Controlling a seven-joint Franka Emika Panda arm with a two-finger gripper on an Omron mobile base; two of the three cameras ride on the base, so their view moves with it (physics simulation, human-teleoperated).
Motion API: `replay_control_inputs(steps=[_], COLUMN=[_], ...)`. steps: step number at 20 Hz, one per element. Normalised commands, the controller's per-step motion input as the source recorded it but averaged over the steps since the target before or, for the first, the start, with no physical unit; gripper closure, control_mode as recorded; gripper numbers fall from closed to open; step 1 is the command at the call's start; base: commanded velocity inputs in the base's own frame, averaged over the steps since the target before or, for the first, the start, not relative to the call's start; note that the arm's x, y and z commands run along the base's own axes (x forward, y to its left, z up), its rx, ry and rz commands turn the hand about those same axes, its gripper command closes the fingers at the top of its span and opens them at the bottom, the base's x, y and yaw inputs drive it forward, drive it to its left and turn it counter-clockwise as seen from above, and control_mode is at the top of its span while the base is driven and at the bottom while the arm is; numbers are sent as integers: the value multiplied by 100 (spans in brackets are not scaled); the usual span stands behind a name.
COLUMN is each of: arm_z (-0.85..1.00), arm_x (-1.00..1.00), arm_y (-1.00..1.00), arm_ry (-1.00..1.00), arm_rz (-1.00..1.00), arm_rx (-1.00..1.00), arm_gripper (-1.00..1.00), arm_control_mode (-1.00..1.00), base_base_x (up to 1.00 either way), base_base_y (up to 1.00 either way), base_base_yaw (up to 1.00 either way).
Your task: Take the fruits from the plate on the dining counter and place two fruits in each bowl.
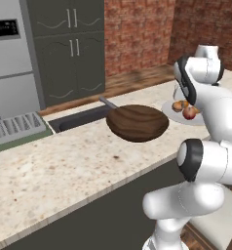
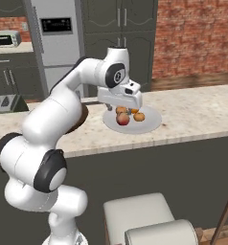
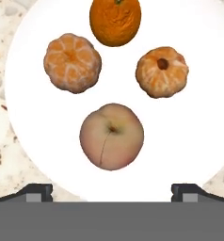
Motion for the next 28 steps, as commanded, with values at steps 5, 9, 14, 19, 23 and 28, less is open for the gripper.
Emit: replay_control_inputs(steps=[5,9,14,19,23,28], arm_z=[-24,-24,-17,-20,-9,-4], arm_x=[33,9,0,0,0,0], arm_y=[0,-1,-7,0,0,0], arm_ry=[0,0,0,0,0,0], arm_rz=[0,0,0,0,0,0], arm_rx=[0,0,0,0,0,0], arm_gripper=[-100,-100,-100,-100,-100,-100], arm_control_mode=[-100,-100,-100,-100,-100,-100], base_base_x=[0,0,0,0,0,0], base_base_y=[0,0,0,0,0,0], base_base_yaw=[0,0,0,0,0,0])
